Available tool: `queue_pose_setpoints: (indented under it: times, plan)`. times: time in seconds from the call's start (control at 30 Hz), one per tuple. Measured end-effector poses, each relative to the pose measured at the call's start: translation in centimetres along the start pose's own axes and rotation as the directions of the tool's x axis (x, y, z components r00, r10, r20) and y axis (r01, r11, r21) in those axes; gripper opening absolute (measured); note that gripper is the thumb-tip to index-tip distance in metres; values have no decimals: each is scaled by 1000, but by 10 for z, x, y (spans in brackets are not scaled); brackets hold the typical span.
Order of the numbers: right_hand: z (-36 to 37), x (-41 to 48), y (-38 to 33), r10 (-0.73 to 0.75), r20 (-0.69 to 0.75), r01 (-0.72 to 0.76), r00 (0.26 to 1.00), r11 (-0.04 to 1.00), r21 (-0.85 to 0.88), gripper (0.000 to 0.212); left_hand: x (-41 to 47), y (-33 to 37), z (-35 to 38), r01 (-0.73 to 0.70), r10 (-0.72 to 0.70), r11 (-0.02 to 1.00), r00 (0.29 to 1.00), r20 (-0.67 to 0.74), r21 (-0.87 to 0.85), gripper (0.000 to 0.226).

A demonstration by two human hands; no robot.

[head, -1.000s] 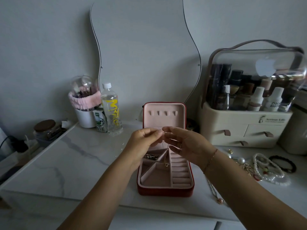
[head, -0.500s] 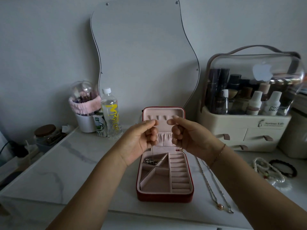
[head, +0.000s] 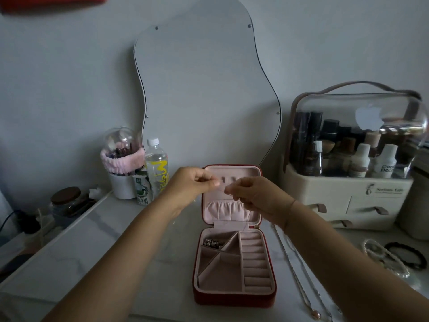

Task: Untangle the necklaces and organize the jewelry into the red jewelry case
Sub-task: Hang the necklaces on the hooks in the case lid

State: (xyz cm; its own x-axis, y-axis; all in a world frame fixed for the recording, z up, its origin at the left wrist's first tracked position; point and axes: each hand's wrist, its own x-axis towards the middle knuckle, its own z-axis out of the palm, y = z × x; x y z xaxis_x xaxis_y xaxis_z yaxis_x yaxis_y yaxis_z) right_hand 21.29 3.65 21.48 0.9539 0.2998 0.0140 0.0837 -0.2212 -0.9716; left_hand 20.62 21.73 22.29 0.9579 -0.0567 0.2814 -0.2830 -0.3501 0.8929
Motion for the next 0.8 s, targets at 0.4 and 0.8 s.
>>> queue_pose_setpoints:
  times: [0.4, 0.8]
  plan:
    - [13, 39, 19, -250, -207, 164, 946, 919, -357, 12, 26, -40, 3, -32, 95, 965, 968, -232, 261, 6]
    - [52, 66, 26, -382, -592, 27, 710, 854, -519, 14, 39, -50, 39, 15, 172, 961, 753, -635, 277, 14]
